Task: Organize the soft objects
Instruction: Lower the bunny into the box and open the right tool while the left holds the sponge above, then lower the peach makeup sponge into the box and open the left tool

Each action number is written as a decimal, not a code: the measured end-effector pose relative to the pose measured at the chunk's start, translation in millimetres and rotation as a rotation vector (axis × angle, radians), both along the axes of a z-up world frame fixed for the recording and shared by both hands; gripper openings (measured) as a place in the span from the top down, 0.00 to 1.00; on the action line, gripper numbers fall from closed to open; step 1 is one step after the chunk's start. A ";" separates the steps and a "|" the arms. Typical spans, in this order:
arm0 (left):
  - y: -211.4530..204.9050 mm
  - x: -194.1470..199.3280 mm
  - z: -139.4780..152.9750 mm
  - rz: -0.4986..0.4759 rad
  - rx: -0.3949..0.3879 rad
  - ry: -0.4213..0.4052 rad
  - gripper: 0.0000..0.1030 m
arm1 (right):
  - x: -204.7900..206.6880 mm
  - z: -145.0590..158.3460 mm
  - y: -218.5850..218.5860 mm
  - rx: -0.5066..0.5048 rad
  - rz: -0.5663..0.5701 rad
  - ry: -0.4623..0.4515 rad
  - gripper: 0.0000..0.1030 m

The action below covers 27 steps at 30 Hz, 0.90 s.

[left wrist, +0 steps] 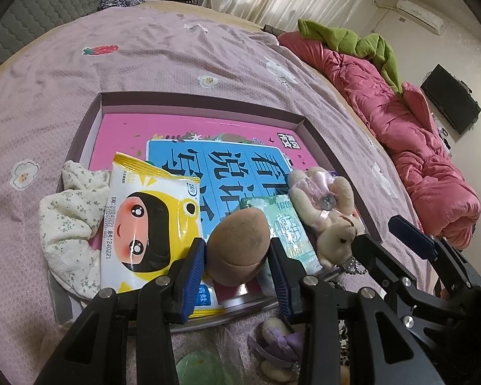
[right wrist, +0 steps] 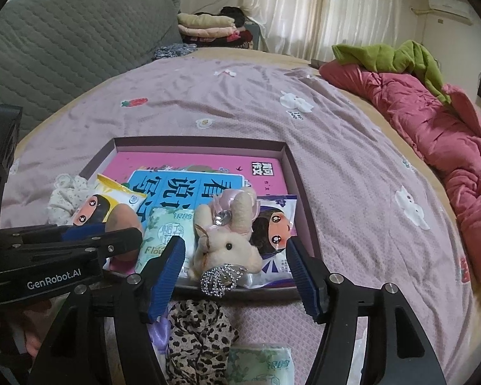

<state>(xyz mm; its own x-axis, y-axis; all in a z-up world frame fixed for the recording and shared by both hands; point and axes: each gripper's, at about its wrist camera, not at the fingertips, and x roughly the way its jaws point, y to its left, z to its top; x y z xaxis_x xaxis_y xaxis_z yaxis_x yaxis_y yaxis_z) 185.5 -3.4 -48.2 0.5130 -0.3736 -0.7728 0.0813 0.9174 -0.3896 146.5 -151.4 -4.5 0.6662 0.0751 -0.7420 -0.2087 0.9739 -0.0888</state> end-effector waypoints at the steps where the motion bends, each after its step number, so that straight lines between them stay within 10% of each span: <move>1: -0.7 0.1 0.0 -0.002 0.003 -0.001 0.61 | 0.0 -0.3 -0.3 -0.004 -0.001 -0.002 0.35; 27: 1.5 -9.9 25.4 -0.011 0.034 -0.075 0.47 | -6.4 15.7 -0.5 -0.005 -0.015 -0.034 0.31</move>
